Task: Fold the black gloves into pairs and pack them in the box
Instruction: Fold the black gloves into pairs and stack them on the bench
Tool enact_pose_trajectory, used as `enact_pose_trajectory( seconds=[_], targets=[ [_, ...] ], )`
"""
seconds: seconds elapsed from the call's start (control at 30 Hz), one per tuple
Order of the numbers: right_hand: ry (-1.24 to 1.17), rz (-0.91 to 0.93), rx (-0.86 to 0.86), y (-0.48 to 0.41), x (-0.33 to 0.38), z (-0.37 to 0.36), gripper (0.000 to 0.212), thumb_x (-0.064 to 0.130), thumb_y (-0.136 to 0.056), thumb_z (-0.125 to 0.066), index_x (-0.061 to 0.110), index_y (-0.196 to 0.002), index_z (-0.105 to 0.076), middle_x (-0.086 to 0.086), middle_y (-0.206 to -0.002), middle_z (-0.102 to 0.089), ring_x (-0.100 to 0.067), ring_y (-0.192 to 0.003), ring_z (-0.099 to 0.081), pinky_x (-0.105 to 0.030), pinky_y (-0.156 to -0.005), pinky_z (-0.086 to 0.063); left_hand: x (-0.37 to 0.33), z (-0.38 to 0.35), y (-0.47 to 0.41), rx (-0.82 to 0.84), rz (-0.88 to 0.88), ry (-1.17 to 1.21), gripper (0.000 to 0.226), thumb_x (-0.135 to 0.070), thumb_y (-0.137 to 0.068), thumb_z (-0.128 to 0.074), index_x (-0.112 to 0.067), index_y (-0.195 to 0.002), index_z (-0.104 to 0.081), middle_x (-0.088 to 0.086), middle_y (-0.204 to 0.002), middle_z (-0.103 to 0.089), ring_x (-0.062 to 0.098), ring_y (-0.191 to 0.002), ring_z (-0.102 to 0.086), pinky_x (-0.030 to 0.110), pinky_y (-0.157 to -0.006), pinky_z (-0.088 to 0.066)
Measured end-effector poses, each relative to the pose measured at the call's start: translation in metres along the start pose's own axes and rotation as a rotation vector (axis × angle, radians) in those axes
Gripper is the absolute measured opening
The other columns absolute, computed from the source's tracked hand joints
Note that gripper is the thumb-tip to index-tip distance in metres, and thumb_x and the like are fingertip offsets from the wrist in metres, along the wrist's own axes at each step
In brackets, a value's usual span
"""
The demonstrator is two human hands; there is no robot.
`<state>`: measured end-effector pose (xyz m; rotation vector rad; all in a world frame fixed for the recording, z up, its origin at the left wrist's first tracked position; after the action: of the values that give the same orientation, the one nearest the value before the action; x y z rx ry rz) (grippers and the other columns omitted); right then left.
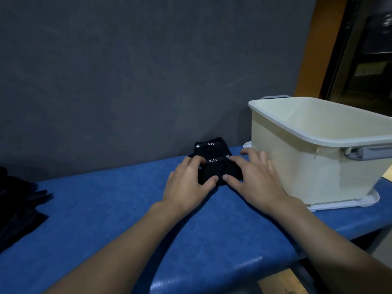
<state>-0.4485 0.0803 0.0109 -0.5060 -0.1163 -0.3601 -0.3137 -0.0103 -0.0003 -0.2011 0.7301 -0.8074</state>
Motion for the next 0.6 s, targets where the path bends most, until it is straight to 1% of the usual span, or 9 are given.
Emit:
enact_pose_trajectory(
  seconds=[0.17, 0.23, 0.3, 0.37, 0.47, 0.6],
  targets=[
    [-0.015, -0.002, 0.013, 0.003, 0.001, 0.004, 0.059, 0.058, -0.089, -0.054, 0.032, -0.141, -0.045, 0.003, -0.142, -0.035, -0.02, -0.127, -0.029, -0.033, -0.103, -0.028, -0.004, 0.009, 0.004, 0.001, -0.006, 0.023, 0.045, -0.047, -0.088, -0.066, -0.026, -0.125, -0.052, -0.011, -0.119, -0.049, 0.01, -0.1, -0.057, 0.033, -0.083, -0.052],
    [-0.028, 0.004, 0.014, 0.004, 0.005, 0.006, 0.058, 0.058, -0.089, -0.054, 0.031, -0.14, -0.047, 0.003, -0.141, -0.035, -0.021, -0.127, -0.028, -0.034, -0.103, -0.028, -0.004, 0.014, 0.006, 0.002, -0.009, 0.009, 0.044, -0.048, -0.088, -0.065, -0.026, -0.124, -0.053, -0.012, -0.118, -0.049, 0.009, -0.096, -0.056, 0.029, -0.078, -0.049],
    [-0.046, 0.02, 0.006, 0.006, 0.014, 0.009, 0.056, 0.057, -0.089, -0.056, 0.031, -0.138, -0.049, 0.003, -0.139, -0.037, -0.02, -0.126, -0.028, -0.035, -0.102, -0.027, -0.003, 0.022, 0.009, 0.003, -0.013, -0.017, 0.044, -0.05, -0.088, -0.064, -0.026, -0.124, -0.054, -0.013, -0.117, -0.049, 0.009, -0.095, -0.054, 0.025, -0.077, -0.044],
    [-0.064, 0.043, 0.002, 0.009, 0.027, 0.012, 0.054, 0.055, -0.089, -0.056, 0.031, -0.136, -0.05, 0.004, -0.136, -0.038, -0.02, -0.124, -0.029, -0.034, -0.101, -0.027, 0.0, 0.033, 0.014, 0.002, -0.013, -0.034, 0.044, -0.05, -0.089, -0.063, -0.026, -0.125, -0.054, -0.013, -0.117, -0.049, 0.009, -0.095, -0.052, 0.026, -0.079, -0.045],
    [-0.06, 0.088, 0.04, 0.015, 0.05, 0.012, 0.054, 0.055, -0.089, -0.055, 0.031, -0.137, -0.048, 0.004, -0.136, -0.036, -0.019, -0.123, -0.028, -0.035, -0.101, -0.027, 0.01, 0.057, 0.024, -0.004, 0.001, -0.066, 0.045, -0.052, -0.089, -0.062, -0.027, -0.126, -0.054, -0.011, -0.119, -0.051, 0.01, -0.103, -0.052, 0.031, -0.086, -0.05],
    [-0.051, 0.136, 0.092, 0.02, 0.081, 0.01, 0.054, 0.054, -0.092, -0.051, 0.028, -0.139, -0.047, 0.004, -0.139, -0.034, -0.019, -0.128, -0.026, -0.037, -0.104, -0.025, 0.033, 0.1, 0.042, -0.026, 0.019, -0.121, 0.041, -0.052, -0.088, -0.063, -0.027, -0.12, -0.057, -0.011, -0.114, -0.054, 0.01, -0.101, -0.053, 0.033, -0.085, -0.05]
  ],
)
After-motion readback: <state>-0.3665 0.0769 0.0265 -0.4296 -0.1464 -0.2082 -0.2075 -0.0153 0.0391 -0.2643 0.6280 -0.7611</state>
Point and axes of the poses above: each hand's wrist, its own y-axis away from the middle knuckle, its own z-axis out of the back of the hand, x = y × z, the point moved 9 cm from there along -y, towards the middle knuckle
